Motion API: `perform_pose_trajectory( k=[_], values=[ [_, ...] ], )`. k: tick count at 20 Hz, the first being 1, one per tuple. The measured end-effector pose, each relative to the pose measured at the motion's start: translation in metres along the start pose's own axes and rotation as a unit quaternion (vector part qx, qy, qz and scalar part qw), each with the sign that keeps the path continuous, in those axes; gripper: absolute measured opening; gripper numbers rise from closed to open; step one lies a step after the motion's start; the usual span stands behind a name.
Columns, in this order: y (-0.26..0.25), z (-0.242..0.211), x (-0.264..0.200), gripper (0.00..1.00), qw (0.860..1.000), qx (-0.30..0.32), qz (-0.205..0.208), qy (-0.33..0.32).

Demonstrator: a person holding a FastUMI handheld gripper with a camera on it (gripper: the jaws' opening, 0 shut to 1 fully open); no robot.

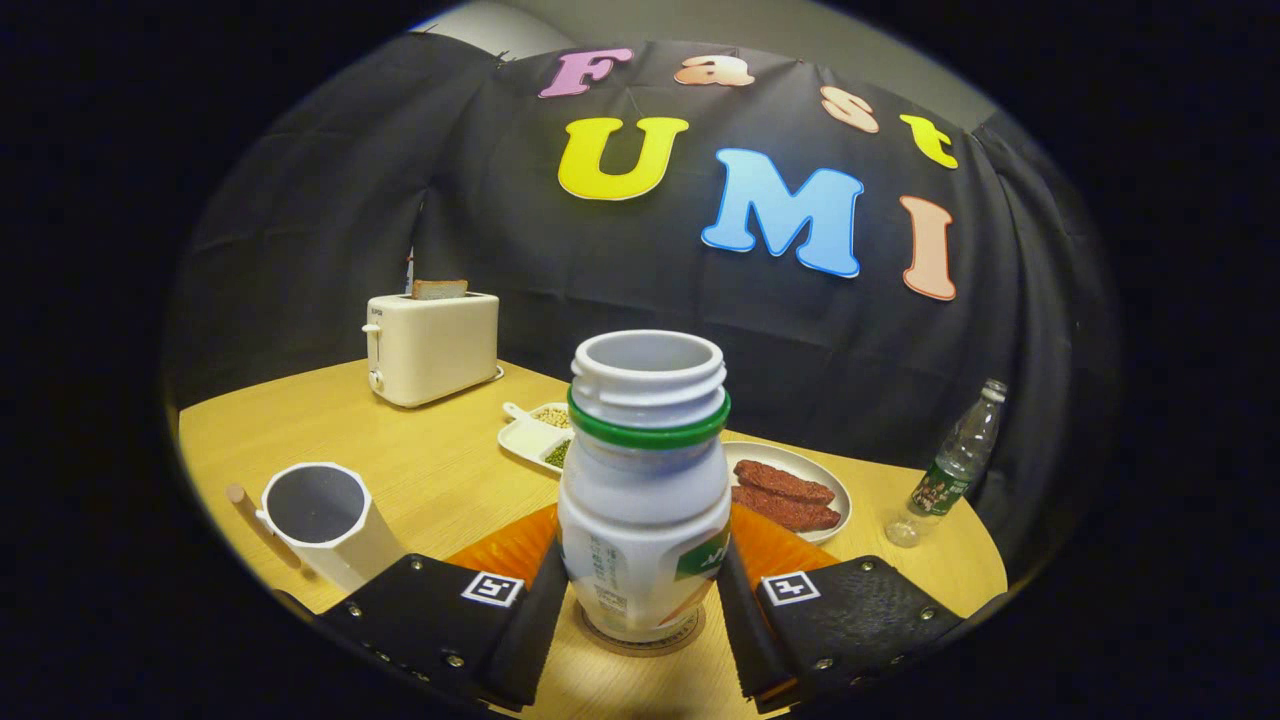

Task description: Take the bottle from table, then pour the juice into the cup, finally place the bottle on the coaster

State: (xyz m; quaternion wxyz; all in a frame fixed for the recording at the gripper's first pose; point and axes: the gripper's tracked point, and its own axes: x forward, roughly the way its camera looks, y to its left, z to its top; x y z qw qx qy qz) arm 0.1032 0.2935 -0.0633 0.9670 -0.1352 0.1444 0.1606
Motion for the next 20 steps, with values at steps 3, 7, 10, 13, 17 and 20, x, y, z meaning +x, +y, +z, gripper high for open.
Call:
perform_pose_trajectory(
  k=[3, 7, 10, 13, 17, 20],
  values=[
    [0.000, -0.005, 0.005, 0.72, 1.000, 0.008, -0.001, 0.004],
    [-0.002, -0.006, 0.007, 0.72, 1.000, 0.010, -0.003, 0.006],
    [-0.005, -0.005, 0.009, 0.72, 1.000, 0.014, -0.006, 0.008],
    [-0.009, -0.007, 0.010, 0.72, 1.000, 0.023, -0.005, 0.008],
    [-0.010, -0.008, 0.010, 0.72, 0.999, 0.030, -0.006, 0.008],
    [-0.009, -0.008, 0.010, 0.73, 1.000, 0.027, -0.004, 0.008]
  ],
)
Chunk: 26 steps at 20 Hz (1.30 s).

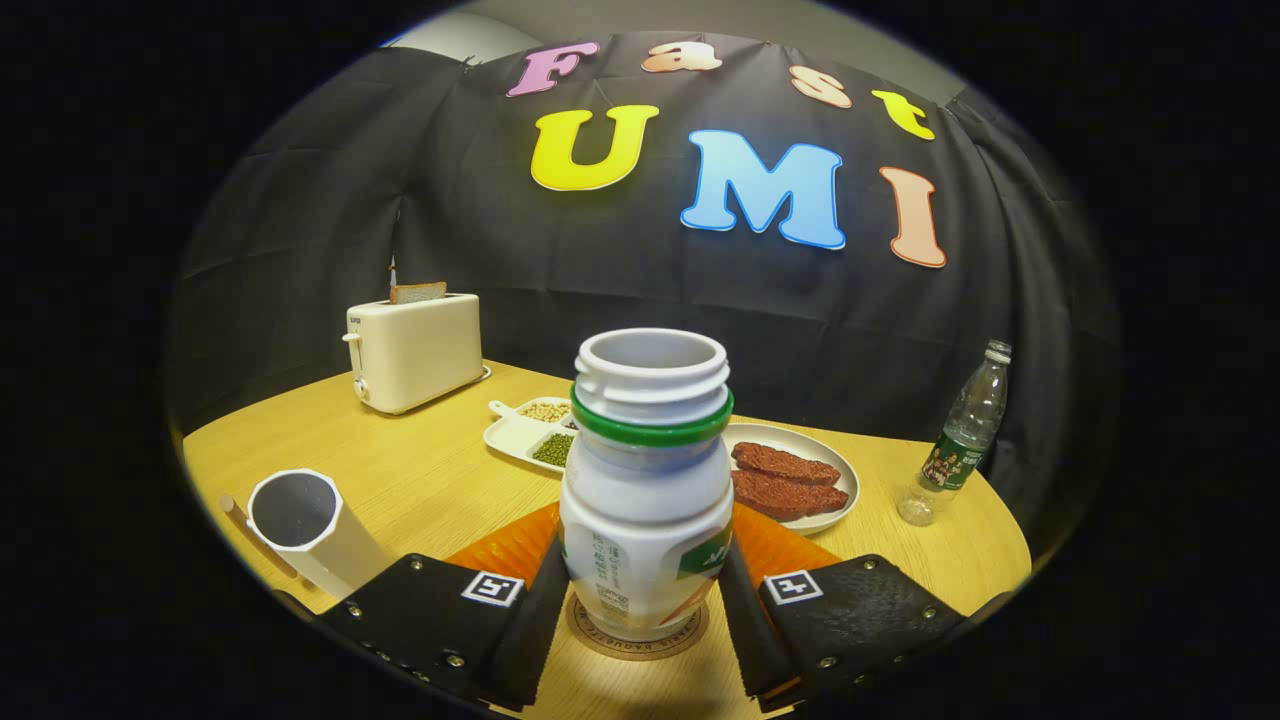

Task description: Take the bottle from table, then pour the juice into the cup, finally place the bottle on the coaster

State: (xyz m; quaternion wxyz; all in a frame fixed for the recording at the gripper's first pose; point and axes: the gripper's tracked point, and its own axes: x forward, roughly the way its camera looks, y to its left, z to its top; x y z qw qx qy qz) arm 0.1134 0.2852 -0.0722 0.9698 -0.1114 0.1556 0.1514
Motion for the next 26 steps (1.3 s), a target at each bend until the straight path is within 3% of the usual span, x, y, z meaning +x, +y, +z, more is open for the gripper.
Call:
perform_pose_trajectory(
  k=[8, 13, 16, 26],
  values=[
    [-0.005, 0.000, 0.000, 0.75, 0.999, 0.024, 0.005, -0.028],
    [-0.011, 0.010, -0.010, 0.88, 0.997, 0.042, 0.001, -0.062],
    [-0.012, 0.016, -0.016, 0.88, 0.997, 0.043, -0.002, -0.070],
    [-0.020, 0.104, -0.086, 0.88, 0.985, 0.025, -0.043, -0.167]
  ],
)
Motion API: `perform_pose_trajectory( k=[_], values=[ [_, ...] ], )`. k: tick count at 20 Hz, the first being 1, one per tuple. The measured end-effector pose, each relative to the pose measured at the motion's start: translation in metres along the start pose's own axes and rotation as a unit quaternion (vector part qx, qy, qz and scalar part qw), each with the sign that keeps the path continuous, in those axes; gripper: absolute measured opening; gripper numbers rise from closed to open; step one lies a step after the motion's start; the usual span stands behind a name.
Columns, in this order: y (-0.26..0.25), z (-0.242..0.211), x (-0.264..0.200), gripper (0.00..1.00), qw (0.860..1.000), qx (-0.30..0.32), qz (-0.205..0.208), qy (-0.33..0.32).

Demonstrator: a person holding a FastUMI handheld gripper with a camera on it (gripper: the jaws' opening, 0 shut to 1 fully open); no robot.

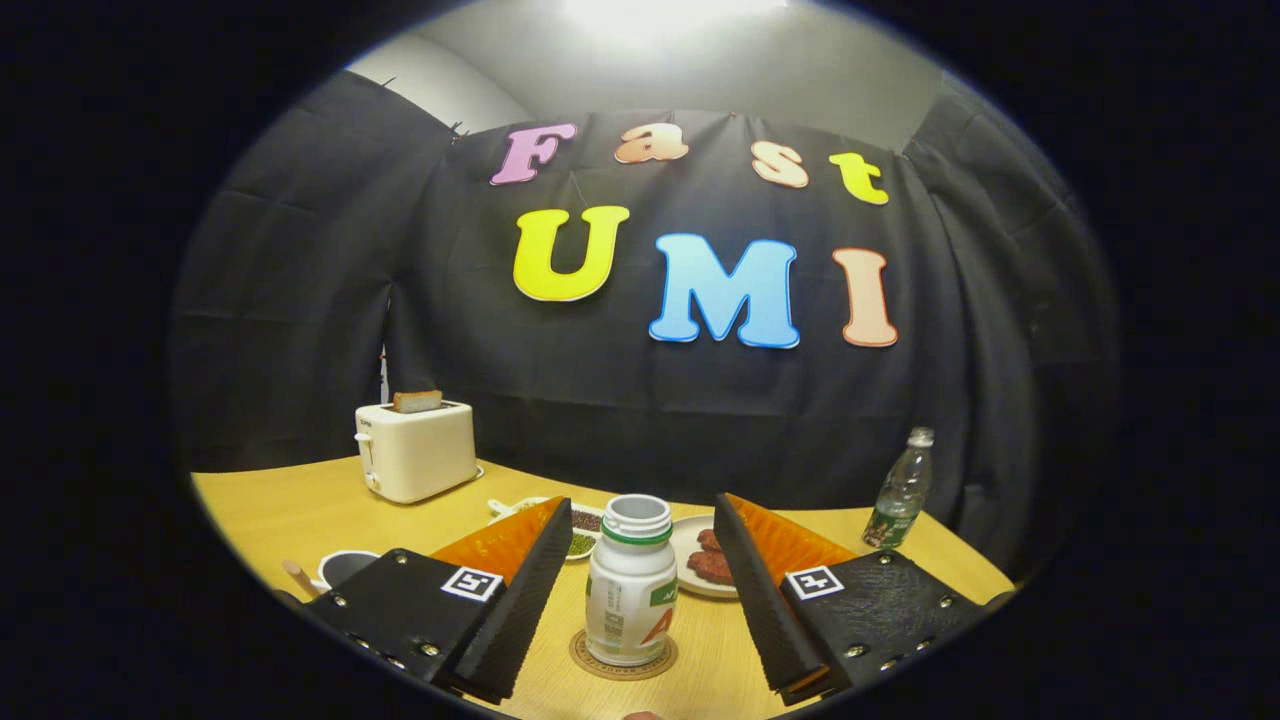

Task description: Take the bottle from table, then pour the juice into the cup, finally place the bottle on the coaster

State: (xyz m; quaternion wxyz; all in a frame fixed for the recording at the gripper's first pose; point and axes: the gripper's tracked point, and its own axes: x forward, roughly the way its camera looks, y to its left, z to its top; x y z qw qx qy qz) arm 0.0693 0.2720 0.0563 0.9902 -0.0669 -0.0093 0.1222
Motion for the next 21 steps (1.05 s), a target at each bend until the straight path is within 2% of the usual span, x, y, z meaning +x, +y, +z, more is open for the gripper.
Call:
perform_pose_trajectory(
  k=[3, 7, 14, 18, 21],
  values=[
    [0.000, 0.033, -0.011, 0.88, 1.000, 0.024, -0.002, -0.011],
    [-0.011, 0.075, -0.027, 0.88, 1.000, 0.010, -0.013, -0.020],
    [-0.035, 0.120, -0.051, 0.88, 0.999, 0.010, -0.032, -0.022],
    [-0.046, 0.120, -0.065, 0.87, 0.999, 0.004, -0.031, -0.022],
    [-0.064, 0.096, -0.089, 0.88, 0.999, -0.021, -0.023, -0.028]
  ],
)
